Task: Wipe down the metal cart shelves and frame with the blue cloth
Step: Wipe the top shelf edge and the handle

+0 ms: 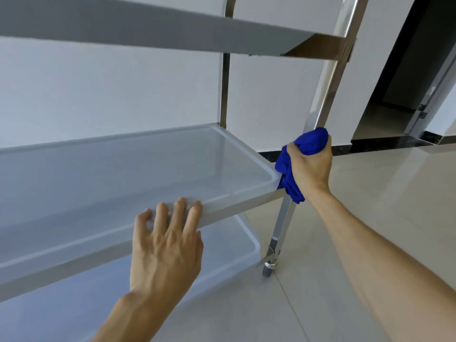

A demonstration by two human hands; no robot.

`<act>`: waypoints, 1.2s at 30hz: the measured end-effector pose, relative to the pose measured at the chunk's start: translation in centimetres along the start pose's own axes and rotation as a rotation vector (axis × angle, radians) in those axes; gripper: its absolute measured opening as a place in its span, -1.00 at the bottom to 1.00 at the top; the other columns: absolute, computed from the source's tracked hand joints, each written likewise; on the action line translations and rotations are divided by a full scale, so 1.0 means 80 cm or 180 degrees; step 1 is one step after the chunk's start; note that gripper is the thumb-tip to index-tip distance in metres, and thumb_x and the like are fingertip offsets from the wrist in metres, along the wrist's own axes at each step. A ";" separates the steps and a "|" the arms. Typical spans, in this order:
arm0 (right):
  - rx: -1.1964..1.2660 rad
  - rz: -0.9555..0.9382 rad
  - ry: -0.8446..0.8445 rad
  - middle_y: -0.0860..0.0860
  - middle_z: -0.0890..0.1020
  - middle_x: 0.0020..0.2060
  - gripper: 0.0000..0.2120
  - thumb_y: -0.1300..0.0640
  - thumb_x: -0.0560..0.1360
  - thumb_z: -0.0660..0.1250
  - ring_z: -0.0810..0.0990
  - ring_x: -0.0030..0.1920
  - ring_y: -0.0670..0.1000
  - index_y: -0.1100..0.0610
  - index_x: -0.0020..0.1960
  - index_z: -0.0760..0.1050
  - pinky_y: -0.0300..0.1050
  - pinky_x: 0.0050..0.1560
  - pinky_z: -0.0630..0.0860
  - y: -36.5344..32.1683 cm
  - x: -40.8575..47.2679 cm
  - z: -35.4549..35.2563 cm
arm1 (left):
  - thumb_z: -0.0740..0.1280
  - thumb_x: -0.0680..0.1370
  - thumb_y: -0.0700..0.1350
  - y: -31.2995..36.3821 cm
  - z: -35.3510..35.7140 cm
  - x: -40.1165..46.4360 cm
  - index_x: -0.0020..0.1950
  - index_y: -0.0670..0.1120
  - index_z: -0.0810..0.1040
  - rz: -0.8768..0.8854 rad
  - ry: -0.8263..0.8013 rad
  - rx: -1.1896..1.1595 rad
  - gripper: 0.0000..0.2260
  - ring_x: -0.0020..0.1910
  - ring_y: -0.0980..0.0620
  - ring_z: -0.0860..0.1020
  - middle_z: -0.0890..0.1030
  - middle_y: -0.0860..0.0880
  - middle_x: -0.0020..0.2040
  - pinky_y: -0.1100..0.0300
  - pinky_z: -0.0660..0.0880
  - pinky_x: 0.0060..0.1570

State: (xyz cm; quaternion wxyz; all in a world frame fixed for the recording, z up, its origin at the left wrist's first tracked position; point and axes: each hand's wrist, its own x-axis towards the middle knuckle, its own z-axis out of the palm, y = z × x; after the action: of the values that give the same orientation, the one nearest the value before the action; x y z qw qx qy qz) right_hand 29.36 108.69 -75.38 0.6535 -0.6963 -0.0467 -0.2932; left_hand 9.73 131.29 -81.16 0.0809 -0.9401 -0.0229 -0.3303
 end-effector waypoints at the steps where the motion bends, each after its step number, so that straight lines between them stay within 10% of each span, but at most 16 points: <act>1: -0.0046 -0.0013 0.0043 -0.17 0.58 -0.25 -0.73 0.16 0.41 0.44 0.59 -0.28 -0.27 -0.07 -0.06 0.37 -0.45 -0.28 0.46 0.005 -0.003 0.000 | 0.27 0.50 -0.05 -0.001 0.004 -0.001 0.29 -0.15 0.48 -0.0019 0.0077 -0.0070 -0.62 0.06 -0.22 0.47 0.54 -0.14 0.16 -0.13 0.32 0.07; 17: -0.0220 -0.0397 -0.0021 -0.09 0.60 -0.18 -0.59 0.08 0.45 0.49 0.62 -0.26 -0.25 0.22 0.17 0.43 -0.46 -0.27 0.48 0.019 -0.008 -0.004 | 0.24 0.56 -0.06 -0.012 0.040 -0.012 0.30 -0.24 0.47 0.0050 0.0898 -0.0329 -0.62 0.07 -0.28 0.49 0.55 -0.23 0.13 -0.12 0.24 0.21; 26: 0.0483 -0.0220 -0.0435 -0.03 0.62 -0.14 -0.66 -0.10 0.52 0.43 0.65 -0.15 -0.07 0.06 0.15 0.43 -0.13 -0.13 0.62 0.040 -0.035 -0.016 | 0.29 0.52 -0.07 -0.015 0.019 -0.016 0.38 -0.20 0.45 0.0165 0.0581 -0.0207 -0.55 0.10 -0.24 0.49 0.55 -0.17 0.20 -0.11 0.28 0.23; 31: 0.0521 0.0228 -0.0726 -0.16 0.61 -0.35 -0.73 -0.26 0.55 0.30 0.58 -0.30 -0.18 -0.11 -0.21 0.53 -0.36 -0.27 0.49 0.095 -0.064 -0.033 | 0.29 0.49 -0.02 -0.012 0.011 -0.016 0.38 -0.17 0.49 0.0100 0.0558 -0.0383 -0.52 0.12 -0.22 0.49 0.58 -0.15 0.21 -0.10 0.28 0.25; 36: 0.0211 0.0396 -0.0981 -0.16 0.70 -0.10 -0.67 -0.03 0.45 0.53 0.67 -0.06 -0.10 -0.06 0.13 0.50 -0.22 -0.04 0.63 0.152 -0.087 -0.043 | 0.28 0.49 -0.02 -0.012 0.016 -0.020 0.37 -0.17 0.49 0.0122 0.0723 -0.0306 -0.53 0.11 -0.21 0.45 0.58 -0.15 0.20 -0.11 0.26 0.22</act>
State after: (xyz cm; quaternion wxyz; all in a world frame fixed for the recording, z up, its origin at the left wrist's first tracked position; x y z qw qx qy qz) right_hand 27.86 105.93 -89.50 0.6781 -0.7126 -0.1127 -0.1403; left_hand 9.16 132.43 -82.99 0.0440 -0.8997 0.0203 -0.4338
